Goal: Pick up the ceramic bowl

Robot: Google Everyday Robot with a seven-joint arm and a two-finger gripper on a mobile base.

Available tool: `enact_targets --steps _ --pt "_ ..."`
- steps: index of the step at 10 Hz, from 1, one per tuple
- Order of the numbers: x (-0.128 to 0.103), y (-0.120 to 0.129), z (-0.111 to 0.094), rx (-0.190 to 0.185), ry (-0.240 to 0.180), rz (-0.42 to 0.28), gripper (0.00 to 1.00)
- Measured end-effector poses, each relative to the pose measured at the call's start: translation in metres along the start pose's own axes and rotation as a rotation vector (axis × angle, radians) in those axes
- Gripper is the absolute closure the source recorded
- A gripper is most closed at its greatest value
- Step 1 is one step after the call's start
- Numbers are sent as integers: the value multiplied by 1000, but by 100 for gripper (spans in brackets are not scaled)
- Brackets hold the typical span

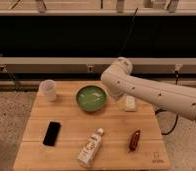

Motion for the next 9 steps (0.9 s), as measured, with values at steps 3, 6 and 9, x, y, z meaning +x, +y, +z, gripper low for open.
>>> enact_targets --steps 3,6,9 --pt "-16 -12 7 8 -23 -30 20" --pt "-23 -17 17 10 -40 -46 20" --pt "-39 -25 29 11 -63 -73 20"
